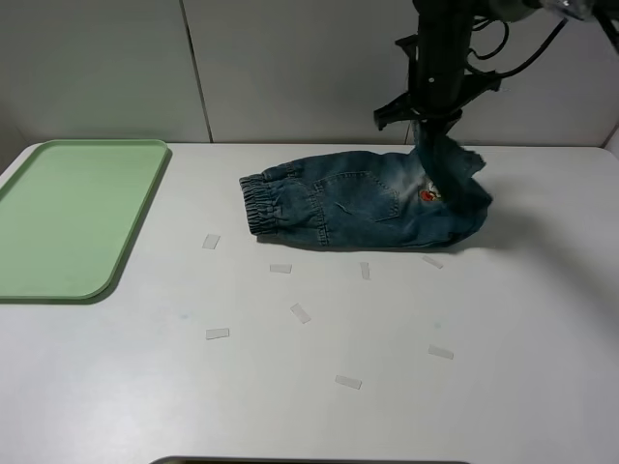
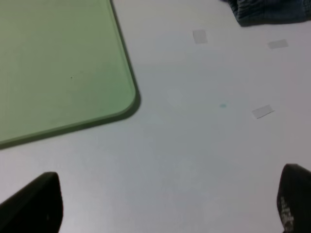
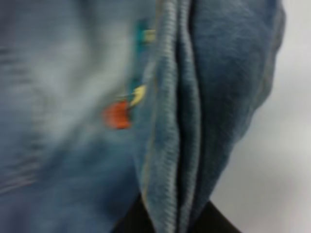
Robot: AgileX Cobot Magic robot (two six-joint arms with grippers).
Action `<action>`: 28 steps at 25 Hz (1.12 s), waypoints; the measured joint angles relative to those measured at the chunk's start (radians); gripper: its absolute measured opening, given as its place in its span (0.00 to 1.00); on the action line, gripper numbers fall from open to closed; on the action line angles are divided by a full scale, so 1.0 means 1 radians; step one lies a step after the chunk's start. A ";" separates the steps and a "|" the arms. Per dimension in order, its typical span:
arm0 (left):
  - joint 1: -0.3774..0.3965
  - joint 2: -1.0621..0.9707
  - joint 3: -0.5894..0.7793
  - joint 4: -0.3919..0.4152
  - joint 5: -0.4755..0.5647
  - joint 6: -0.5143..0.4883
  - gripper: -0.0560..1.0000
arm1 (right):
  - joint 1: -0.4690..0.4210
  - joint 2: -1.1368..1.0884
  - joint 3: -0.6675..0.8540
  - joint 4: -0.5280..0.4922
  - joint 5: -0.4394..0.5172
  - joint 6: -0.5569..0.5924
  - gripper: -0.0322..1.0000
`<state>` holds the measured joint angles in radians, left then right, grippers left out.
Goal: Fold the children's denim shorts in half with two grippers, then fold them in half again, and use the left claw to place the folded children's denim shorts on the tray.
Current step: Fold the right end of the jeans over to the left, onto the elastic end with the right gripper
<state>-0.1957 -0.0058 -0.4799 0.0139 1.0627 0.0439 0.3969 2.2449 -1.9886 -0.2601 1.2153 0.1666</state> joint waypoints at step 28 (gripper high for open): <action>0.000 0.000 0.000 0.075 0.000 0.001 0.88 | 0.184 0.005 0.000 0.559 -0.202 -0.175 0.57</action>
<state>-0.1957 -0.0058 -0.4799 0.0889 1.0627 0.0447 0.5807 2.2503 -1.9886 0.2989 1.0130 -0.0086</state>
